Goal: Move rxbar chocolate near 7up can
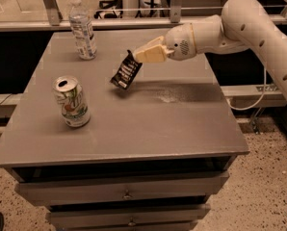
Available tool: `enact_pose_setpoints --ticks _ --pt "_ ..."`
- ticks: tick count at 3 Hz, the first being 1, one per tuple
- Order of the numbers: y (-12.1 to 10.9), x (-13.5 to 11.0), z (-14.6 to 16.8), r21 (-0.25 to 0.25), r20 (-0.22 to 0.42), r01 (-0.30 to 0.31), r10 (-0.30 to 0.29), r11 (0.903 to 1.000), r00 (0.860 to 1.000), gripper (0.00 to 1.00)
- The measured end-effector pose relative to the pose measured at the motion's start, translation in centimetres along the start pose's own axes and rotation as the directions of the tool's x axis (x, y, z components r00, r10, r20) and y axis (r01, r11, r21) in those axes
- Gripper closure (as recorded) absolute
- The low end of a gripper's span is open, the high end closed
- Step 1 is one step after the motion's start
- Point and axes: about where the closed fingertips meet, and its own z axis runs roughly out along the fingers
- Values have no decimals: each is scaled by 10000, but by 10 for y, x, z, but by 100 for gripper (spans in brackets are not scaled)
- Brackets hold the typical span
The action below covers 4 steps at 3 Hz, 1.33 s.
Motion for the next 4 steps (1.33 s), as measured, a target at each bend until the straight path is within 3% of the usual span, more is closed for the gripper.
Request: enact_pose_setpoints --ticks 1,2,3,4 --pt "39 6 21 -1038 -88 -211 203 9944 9998 100" --pt "72 12 46 -1909 -523 -185 86 9814 9986 75" --pt "86 16 56 -2161 -804 -165 -9 9762 9968 43" --pt "91 18 59 -2212 -911 -167 -36 9751 9958 22"
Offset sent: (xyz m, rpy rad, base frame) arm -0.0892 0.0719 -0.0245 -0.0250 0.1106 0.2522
